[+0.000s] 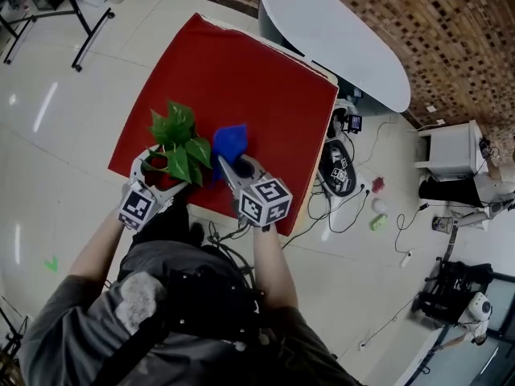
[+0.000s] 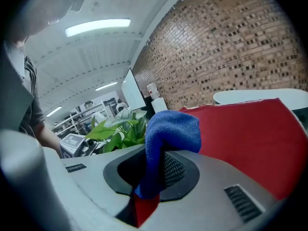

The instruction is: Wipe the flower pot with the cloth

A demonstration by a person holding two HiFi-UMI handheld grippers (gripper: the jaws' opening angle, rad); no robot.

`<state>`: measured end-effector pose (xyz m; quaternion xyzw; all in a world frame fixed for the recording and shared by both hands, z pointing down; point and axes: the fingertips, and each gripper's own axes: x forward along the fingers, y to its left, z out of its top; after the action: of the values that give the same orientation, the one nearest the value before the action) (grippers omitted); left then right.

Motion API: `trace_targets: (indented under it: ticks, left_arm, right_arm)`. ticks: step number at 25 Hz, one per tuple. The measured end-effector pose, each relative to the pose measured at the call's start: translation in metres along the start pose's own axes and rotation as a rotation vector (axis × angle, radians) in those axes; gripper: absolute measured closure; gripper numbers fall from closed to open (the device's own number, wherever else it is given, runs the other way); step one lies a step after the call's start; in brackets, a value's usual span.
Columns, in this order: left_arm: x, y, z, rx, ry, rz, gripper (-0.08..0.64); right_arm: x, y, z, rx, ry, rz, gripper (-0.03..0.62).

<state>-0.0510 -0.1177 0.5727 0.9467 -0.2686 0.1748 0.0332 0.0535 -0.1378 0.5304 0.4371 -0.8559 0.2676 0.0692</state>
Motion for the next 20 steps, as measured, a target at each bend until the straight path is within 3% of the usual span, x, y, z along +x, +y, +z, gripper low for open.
trace_targets:
  ticks: [7, 12, 20]
  left_arm:
    - [0.005, 0.007, -0.017, 0.041, 0.005, -0.075, 0.094]
    - [0.008, 0.015, -0.014, 0.037, -0.003, -0.113, 0.092]
    - [0.004, 0.043, -0.024, 0.015, -0.004, -0.174, 0.092]
  right_arm:
    - [0.055, 0.003, -0.025, 0.063, 0.055, 0.164, 0.515]
    - [0.06, 0.005, -0.028, 0.099, 0.084, 0.212, 0.515]
    - [0.098, 0.004, -0.054, 0.114, 0.207, 0.161, 0.515]
